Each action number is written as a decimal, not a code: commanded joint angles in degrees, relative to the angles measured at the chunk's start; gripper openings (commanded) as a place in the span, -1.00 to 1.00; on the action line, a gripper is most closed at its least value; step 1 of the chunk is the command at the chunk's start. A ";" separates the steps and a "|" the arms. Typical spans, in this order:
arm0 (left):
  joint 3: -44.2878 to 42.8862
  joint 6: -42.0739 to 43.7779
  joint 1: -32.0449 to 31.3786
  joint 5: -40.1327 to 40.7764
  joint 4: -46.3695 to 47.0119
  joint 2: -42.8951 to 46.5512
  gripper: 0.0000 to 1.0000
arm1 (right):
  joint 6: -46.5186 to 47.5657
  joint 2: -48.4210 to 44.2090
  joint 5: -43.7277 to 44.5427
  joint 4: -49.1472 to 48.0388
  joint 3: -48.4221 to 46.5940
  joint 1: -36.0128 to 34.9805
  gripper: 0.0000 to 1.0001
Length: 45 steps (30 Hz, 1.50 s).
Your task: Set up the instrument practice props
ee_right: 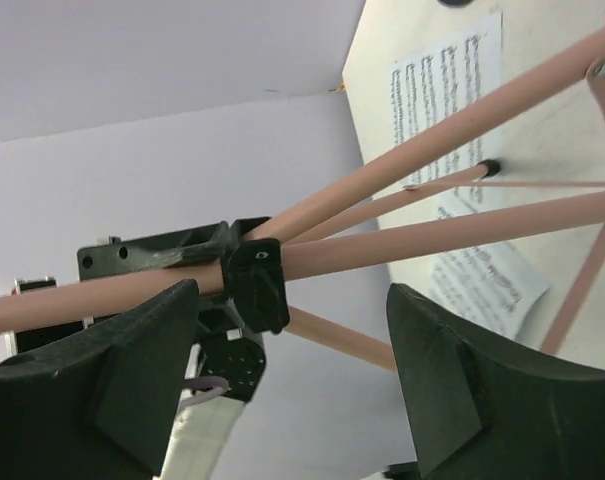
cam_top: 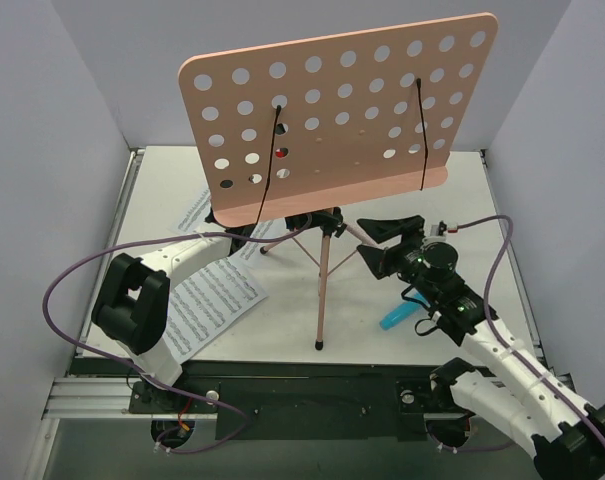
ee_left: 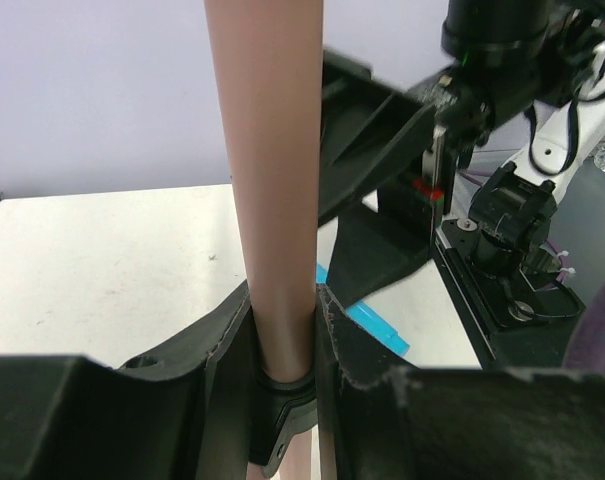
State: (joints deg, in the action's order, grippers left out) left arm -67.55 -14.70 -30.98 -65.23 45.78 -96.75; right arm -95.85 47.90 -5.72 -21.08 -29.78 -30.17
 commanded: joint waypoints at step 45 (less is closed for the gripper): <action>1.72 0.11 0.31 -4.03 -5.17 -1.69 -1.00 | 118.25 -8.08 -10.36 18.54 -10.65 -3.22 0.53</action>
State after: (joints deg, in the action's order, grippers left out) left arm -67.64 -15.05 -30.96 -65.34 45.84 -96.79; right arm 6.31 40.88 -8.64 6.68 -40.99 -32.38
